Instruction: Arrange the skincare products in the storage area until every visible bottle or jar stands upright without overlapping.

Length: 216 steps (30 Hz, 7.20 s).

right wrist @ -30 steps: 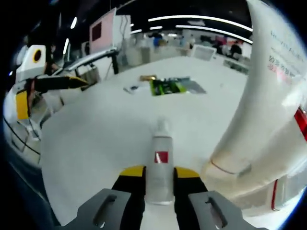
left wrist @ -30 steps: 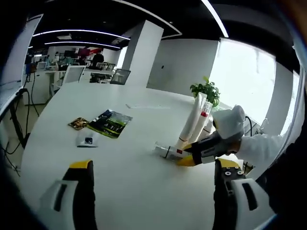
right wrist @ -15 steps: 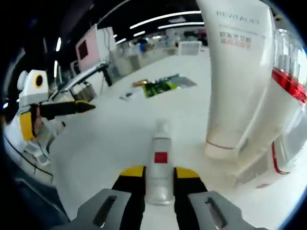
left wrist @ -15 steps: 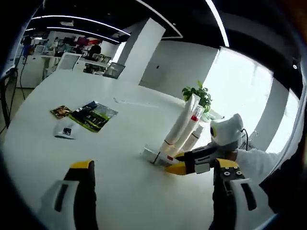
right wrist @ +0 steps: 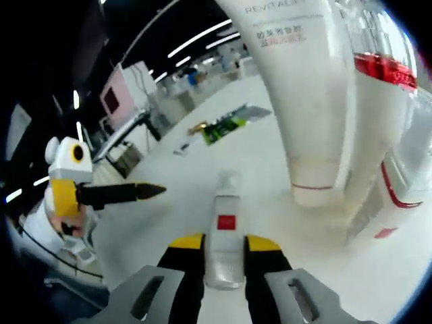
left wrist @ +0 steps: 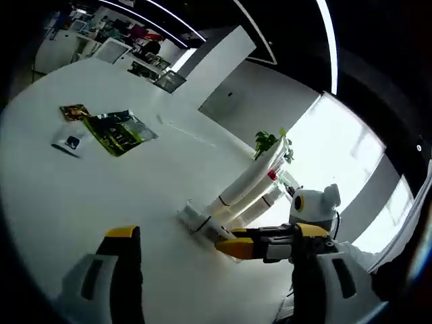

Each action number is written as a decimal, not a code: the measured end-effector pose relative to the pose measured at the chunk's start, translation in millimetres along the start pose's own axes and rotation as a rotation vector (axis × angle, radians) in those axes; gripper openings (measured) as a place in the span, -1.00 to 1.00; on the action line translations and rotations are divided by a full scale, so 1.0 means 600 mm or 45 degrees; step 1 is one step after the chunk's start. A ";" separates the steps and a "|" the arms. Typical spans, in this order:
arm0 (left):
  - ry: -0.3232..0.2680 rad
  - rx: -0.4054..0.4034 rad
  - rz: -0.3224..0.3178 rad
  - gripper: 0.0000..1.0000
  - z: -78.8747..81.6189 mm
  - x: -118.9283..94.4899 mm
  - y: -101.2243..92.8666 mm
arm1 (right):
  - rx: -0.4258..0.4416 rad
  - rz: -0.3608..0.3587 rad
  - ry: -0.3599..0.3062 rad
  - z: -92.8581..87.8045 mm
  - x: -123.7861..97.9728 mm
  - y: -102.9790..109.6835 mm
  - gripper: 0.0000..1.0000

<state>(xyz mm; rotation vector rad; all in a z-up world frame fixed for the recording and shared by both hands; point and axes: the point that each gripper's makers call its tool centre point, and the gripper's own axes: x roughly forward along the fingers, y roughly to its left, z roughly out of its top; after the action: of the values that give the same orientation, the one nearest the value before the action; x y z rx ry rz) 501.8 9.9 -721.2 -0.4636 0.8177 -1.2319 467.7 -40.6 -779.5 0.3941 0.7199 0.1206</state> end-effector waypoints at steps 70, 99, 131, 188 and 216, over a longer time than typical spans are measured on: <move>0.092 0.379 -0.167 -0.69 0.034 0.109 -0.086 | -0.227 0.002 -0.112 0.004 -0.056 0.013 -0.73; 0.112 0.966 -0.403 -0.72 0.006 0.133 -0.164 | -0.179 -0.053 -0.094 -0.021 -0.057 -0.023 -0.69; 0.103 1.155 -0.468 -0.71 -0.019 0.137 -0.168 | -0.208 -0.107 -0.103 -0.006 -0.068 -0.029 -0.77; 0.058 1.296 -0.456 -0.69 0.020 0.136 -0.178 | -0.381 -0.524 -0.300 0.044 -0.054 -0.098 -0.78; 0.103 1.343 -0.504 -0.67 0.011 0.154 -0.195 | -0.343 -0.535 -0.336 0.037 -0.048 -0.106 -0.78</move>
<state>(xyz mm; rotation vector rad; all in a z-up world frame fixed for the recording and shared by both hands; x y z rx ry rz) 442.3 -113.2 -661.1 0.3084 0.0508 -1.8542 459.0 -112.8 -771.2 -0.0053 0.5039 -0.2265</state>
